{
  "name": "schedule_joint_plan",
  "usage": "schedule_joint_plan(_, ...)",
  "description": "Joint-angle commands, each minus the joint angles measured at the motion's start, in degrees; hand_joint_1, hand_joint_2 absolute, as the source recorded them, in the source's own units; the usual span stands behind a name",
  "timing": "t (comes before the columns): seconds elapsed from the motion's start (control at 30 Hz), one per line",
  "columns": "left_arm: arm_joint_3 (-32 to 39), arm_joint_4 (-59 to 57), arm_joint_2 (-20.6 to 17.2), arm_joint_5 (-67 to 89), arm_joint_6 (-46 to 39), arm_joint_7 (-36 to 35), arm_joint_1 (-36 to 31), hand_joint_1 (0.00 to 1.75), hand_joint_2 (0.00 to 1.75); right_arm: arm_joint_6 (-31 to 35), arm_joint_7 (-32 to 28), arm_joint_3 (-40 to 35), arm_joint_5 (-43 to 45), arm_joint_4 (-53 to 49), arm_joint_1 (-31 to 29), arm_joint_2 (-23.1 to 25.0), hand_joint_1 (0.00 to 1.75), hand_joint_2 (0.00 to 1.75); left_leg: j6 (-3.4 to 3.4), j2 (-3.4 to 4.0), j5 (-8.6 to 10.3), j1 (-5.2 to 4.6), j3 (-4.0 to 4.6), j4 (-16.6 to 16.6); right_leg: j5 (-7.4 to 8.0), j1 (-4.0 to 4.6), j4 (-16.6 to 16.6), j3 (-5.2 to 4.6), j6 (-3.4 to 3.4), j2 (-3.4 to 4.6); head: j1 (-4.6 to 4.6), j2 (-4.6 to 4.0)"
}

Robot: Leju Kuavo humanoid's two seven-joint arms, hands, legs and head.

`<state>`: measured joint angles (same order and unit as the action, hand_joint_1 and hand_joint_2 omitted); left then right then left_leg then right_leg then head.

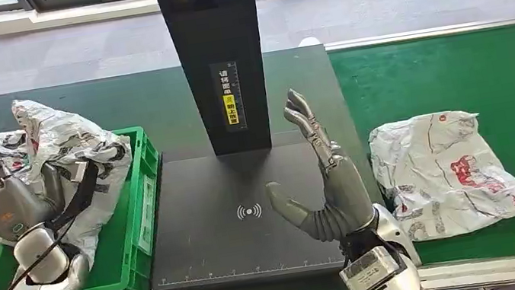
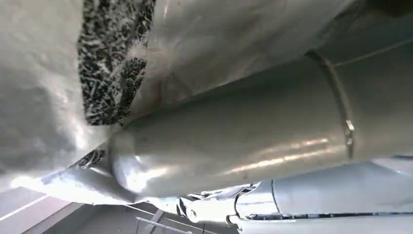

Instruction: Moved the parcel from conveyor to table for the left to box.

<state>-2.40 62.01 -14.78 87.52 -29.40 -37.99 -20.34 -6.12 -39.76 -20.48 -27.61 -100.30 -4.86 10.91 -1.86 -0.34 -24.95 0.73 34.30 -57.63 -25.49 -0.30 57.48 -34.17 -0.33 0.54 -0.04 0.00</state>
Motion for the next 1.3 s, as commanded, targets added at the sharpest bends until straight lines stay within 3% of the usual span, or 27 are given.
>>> schedule_joint_plan(0.03, -5.8, 0.1, -4.0, 2.5, -2.3, -2.0, -2.4, 0.00, 0.00, 0.3, 0.4, 2.9, -0.3, 2.6, -0.4, 0.6, 0.00, 1.75, 0.05, -0.03, -0.02, 0.08, -0.05, 0.0, -0.01, 0.08, -0.1, 0.10, 0.00, -0.09, 0.00, 0.00)
schedule_joint_plan(0.1, -3.6, 0.2, 0.4, 2.5, -0.4, 0.9, -2.4, 0.00, 0.00, 0.5, 0.4, 3.2, -0.4, 2.4, 0.0, 0.4, 0.00, 1.75, 0.08, -0.10, 0.01, 0.02, -0.11, 0.1, -0.03, 0.03, -0.1, 0.13, 0.01, -0.16, 0.00, 0.00)
schedule_joint_plan(0.17, 12.3, 5.4, 12.5, -2.5, 3.2, 21.0, -2.2, 0.00, 0.00, 0.6, 0.4, 4.0, -0.5, 2.2, 0.3, 0.2, 0.00, 1.75, 0.07, -0.20, 0.03, 0.01, -0.06, 0.0, -0.03, 0.03, -0.1, 0.11, 0.03, -0.23, 0.00, 0.00)
schedule_joint_plan(0.2, 14.2, 7.6, 14.2, -1.5, 4.4, 22.6, -1.7, 0.00, 0.00, 0.5, 0.4, 4.3, -0.5, 2.1, 0.3, 0.2, 0.00, 1.75, 0.15, -0.47, 0.08, 0.01, -0.06, 0.1, -0.05, 0.03, -0.2, 0.24, 0.09, -0.54, 0.00, 0.00)
schedule_joint_plan(0.23, 15.8, 10.7, 16.4, -5.2, 3.6, 28.0, -1.0, 0.00, 0.00, 0.4, 0.3, 4.6, -0.5, 2.0, 0.4, 0.5, 0.00, 1.75, 0.13, -0.35, 0.05, 0.01, -0.04, 0.0, -0.04, 0.03, -0.2, 0.14, 0.09, -0.40, 0.00, 0.00)
schedule_joint_plan(0.27, 16.1, 12.3, 17.0, -5.2, 3.9, 28.3, -0.3, 0.00, 0.00, 0.4, 0.3, 4.6, -0.6, 1.8, 0.4, 0.6, 0.00, 1.75, 0.11, -0.26, 0.04, -0.03, 0.02, 0.0, -0.03, -0.01, -0.1, 0.04, 0.08, -0.31, 0.00, 0.00)
schedule_joint_plan(0.33, 18.5, 16.0, 19.5, -30.7, 9.1, 44.0, 0.1, 0.00, 0.00, 0.1, 0.1, 4.9, -0.8, 1.1, 0.7, 1.1, 0.00, 1.75, 0.14, -0.34, 0.03, -0.03, 0.04, 0.0, -0.04, 0.01, -0.1, 0.14, 0.10, -0.37, 0.00, 0.00)
schedule_joint_plan(0.5, 22.5, 15.2, 20.1, -47.6, 11.2, 53.9, -1.5, 0.00, 0.00, -0.3, 0.2, 4.9, -1.2, 1.3, 0.1, 1.5, 0.00, 1.75, 0.13, 0.19, -0.07, -0.07, 0.00, 0.0, 0.10, -0.01, -0.1, 0.02, 0.16, 0.22, 0.00, 0.00)
schedule_joint_plan(0.63, 24.1, 12.8, 20.0, -50.0, 11.4, 55.8, -3.3, 0.00, 0.00, -0.6, 0.2, 5.2, -1.1, 1.9, -0.6, 1.6, 0.00, 1.75, 0.14, 0.03, -0.02, -0.03, 0.02, -0.1, 0.08, -0.08, -0.1, 0.02, 0.16, 0.08, 0.00, 0.00)
schedule_joint_plan(0.9, 26.9, 14.8, 22.4, -70.2, 21.3, 63.5, -4.8, 0.00, 0.00, -1.0, 0.2, 6.2, -1.3, 3.2, -1.6, 1.2, 0.00, 1.75, 0.14, 0.08, 0.00, -0.02, 0.02, -0.1, 0.09, -0.07, -0.1, 0.00, 0.16, 0.13, 0.00, 0.00)
schedule_joint_plan(1.0, 25.0, 19.6, 23.7, -76.9, 28.2, 64.5, -1.5, 0.00, 0.00, 0.8, 0.8, 8.2, -1.3, 4.9, -2.2, 1.5, 0.00, 1.75, 0.12, 0.14, -0.02, -0.01, 0.03, -0.1, 0.10, -0.05, -0.1, -0.01, 0.16, 0.21, 0.00, 0.00)
schedule_joint_plan(1.03, 22.9, 22.7, 24.7, -82.2, 34.7, 65.6, 1.5, 0.00, 0.00, 5.5, 5.5, 11.1, -4.5, 7.2, -3.2, 2.5, 0.00, 1.75, 0.17, 0.12, -0.02, -0.04, -0.06, 0.0, 0.09, -0.07, -0.2, 0.10, 0.18, 0.16, 0.00, 0.00)
schedule_joint_plan(1.1, 19.3, 25.4, 26.0, -85.2, 39.8, 67.7, 4.7, 0.00, 0.00, 8.2, 9.7, 16.0, -4.9, 13.0, -6.4, 3.0, 0.00, 1.75, 0.17, 0.15, -0.04, -0.03, -0.13, 0.0, 0.09, -0.06, -0.2, 0.16, 0.19, 0.20, 0.00, 0.00)
schedule_joint_plan(1.17, 17.2, 26.4, 27.0, -84.4, 38.7, 68.5, 6.0, 0.00, 0.00, 8.1, 8.1, 18.4, -4.1, 17.5, -9.3, 2.3, 0.00, 1.75, 0.15, 0.15, -0.02, -0.07, -0.12, 0.0, 0.13, -0.10, -0.2, 0.17, 0.20, 0.26, 0.02, 0.00)
schedule_joint_plan(1.3, 11.7, 27.7, 28.1, -85.1, 40.7, 71.7, 6.7, 0.00, 0.00, 11.8, 13.7, 25.6, -6.1, 29.1, -15.9, 1.1, 0.00, 1.75, 0.18, -0.01, 0.00, -0.12, 0.05, -0.1, 0.13, -0.11, -0.2, 0.05, 0.23, 0.11, 0.00, 0.00)
